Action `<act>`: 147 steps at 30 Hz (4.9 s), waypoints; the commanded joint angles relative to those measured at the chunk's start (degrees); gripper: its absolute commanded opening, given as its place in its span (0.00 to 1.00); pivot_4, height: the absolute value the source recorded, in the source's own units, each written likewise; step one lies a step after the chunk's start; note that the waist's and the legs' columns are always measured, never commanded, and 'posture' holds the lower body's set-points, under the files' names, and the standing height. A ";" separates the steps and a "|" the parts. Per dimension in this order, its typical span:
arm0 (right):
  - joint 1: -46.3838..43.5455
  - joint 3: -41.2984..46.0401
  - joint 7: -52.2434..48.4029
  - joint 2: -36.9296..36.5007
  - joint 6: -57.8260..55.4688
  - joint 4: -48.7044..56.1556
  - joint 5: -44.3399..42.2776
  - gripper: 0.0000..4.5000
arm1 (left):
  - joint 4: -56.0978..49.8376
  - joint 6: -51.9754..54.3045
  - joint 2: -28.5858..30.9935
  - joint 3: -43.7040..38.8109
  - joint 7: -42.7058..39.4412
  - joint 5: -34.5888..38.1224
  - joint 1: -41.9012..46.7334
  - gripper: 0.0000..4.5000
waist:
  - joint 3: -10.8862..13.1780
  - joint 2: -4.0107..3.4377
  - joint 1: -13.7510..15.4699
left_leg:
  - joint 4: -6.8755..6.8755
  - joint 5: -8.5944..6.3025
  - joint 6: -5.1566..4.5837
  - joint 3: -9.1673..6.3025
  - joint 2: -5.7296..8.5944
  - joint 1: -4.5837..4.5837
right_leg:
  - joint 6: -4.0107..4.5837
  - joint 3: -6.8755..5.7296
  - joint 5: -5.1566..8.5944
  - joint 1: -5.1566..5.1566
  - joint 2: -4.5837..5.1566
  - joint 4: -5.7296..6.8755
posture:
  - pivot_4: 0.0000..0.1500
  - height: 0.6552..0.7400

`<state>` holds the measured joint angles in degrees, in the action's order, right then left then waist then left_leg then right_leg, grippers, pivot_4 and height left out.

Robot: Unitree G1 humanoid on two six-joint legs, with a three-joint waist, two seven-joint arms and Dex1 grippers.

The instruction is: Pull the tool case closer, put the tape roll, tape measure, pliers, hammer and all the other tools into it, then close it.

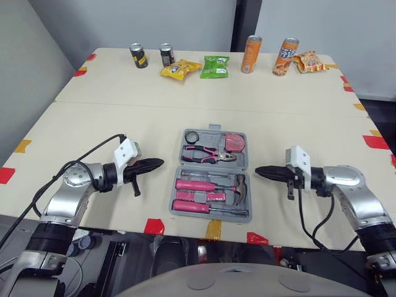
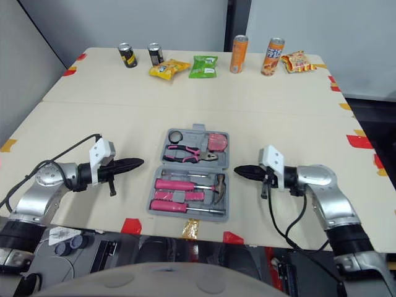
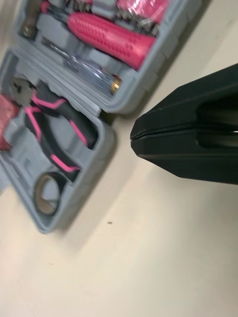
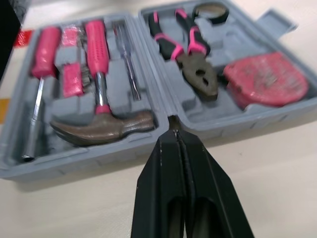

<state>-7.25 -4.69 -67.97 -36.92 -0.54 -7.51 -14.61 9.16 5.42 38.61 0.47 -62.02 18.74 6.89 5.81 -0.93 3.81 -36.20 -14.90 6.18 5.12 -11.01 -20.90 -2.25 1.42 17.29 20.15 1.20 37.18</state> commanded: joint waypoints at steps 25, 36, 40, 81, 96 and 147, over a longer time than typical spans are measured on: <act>-6.52 -5.81 1.57 1.87 3.85 -6.32 7.91 0.01 | 20.58 -7.19 -6.55 7.32 -7.36 -9.25 14.50 0.00 | 0.02 0.03 0.10 | -0.02 0.00 0.00 0.01 0.01 -0.03 | 0.00 0.01 0.00 -0.02 0.02 0.12 | 1.00 1.00; -6.70 -6.27 1.73 2.35 3.96 -6.00 8.41 0.01 | 21.23 -7.17 -8.74 8.99 -8.79 -10.58 16.00 0.00 | 0.02 0.03 0.43 | -0.01 0.00 0.00 0.01 0.02 -0.03 | 0.00 0.00 0.00 -0.04 0.04 0.10 | 1.00 1.00; -6.91 -6.73 1.75 2.71 3.52 -5.10 8.22 0.01 | 20.46 -7.06 -8.62 9.69 -9.60 -10.82 15.46 0.00 | 0.02 0.03 0.49 | -0.01 0.00 0.00 0.01 0.02 -0.03 | 0.00 0.00 0.00 -0.04 0.05 0.09 | 1.00 1.00; 1.15 -6.81 -0.26 -0.44 -4.24 8.29 5.00 0.01 | 4.32 -0.07 -7.89 14.30 -11.16 -11.41 6.47 0.00 | 0.05 0.03 0.47 | 0.20 -0.01 0.01 0.03 0.02 0.02 | -0.01 0.00 0.00 -0.05 0.07 -0.15 | 1.00 1.00; 0.97 -7.19 -0.35 -0.10 -3.68 7.50 5.38 0.01 | 2.75 0.48 -7.05 13.41 -9.53 -11.73 4.82 0.00 | 0.06 0.02 -0.14 | 0.24 -0.01 0.01 0.04 0.03 0.07 | 0.00 0.01 0.00 -0.05 0.09 -0.31 | 1.00 1.00; -22.08 -0.05 2.60 4.72 -43.41 -16.69 -10.66 0.99 | -17.06 1.88 1.89 20.22 -6.68 -12.25 -5.64 0.00 | 1.05 -0.01 -0.10 | 0.70 0.08 -0.06 0.35 0.04 0.73 | 0.10 0.20 0.05 -0.28 0.07 -0.24 | 1.00 1.00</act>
<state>-28.36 -4.49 -65.02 -32.71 -43.19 -23.66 -25.42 -10.54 7.48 40.04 19.20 -69.65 10.05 1.52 6.86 -0.95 3.71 -35.51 -14.82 6.12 5.48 -10.97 -20.14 -2.14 1.63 17.34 19.86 1.27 36.98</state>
